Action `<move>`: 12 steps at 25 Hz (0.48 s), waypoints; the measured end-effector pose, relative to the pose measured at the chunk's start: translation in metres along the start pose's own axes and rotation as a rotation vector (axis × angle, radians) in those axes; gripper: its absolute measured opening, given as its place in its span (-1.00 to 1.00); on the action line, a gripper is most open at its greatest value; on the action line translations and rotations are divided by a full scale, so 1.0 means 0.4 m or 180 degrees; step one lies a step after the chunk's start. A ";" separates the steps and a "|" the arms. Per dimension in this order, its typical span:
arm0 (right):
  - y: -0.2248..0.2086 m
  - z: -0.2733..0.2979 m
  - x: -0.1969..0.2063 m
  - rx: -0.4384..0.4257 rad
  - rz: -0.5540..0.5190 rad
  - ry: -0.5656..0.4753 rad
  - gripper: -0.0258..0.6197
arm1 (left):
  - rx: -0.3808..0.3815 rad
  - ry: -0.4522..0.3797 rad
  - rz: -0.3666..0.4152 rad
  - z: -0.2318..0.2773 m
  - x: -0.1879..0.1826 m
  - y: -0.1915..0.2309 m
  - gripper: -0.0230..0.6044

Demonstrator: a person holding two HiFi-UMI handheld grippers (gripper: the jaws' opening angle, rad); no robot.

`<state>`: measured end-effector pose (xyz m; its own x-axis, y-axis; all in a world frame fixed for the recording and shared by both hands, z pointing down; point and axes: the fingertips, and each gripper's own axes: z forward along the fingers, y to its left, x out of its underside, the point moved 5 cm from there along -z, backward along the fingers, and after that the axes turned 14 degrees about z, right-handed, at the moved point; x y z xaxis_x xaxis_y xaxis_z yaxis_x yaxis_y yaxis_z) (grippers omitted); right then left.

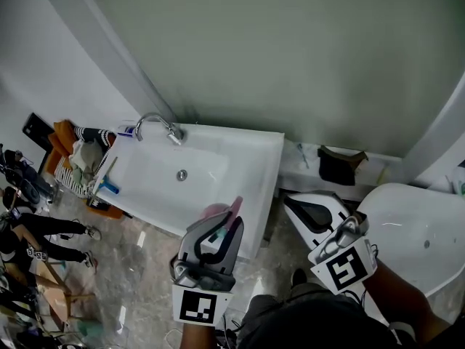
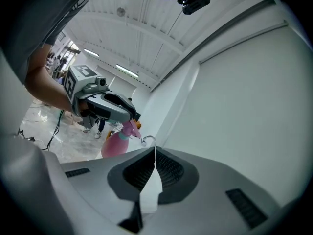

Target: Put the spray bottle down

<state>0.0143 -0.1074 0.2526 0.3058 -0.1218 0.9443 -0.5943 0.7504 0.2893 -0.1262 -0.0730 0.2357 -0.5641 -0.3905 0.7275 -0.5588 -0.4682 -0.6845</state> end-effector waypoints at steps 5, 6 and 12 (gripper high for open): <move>-0.023 0.034 0.021 0.0001 0.0054 0.0083 -0.89 | 0.0053 -0.0001 -0.0028 0.038 0.033 0.016 -0.74; -0.025 0.045 0.025 0.0009 0.0060 0.0098 -0.89 | 0.0064 -0.0019 -0.0038 0.045 0.043 0.023 -0.74; -0.030 0.115 0.029 0.0149 0.0117 0.0229 -0.89 | 0.0192 -0.0151 -0.0091 0.076 0.108 0.079 -0.74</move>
<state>-0.0094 -0.1475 0.2673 0.3347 -0.0466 0.9412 -0.6397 0.7222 0.2632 -0.1497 -0.1287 0.2469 -0.5183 -0.4128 0.7490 -0.5357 -0.5260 -0.6606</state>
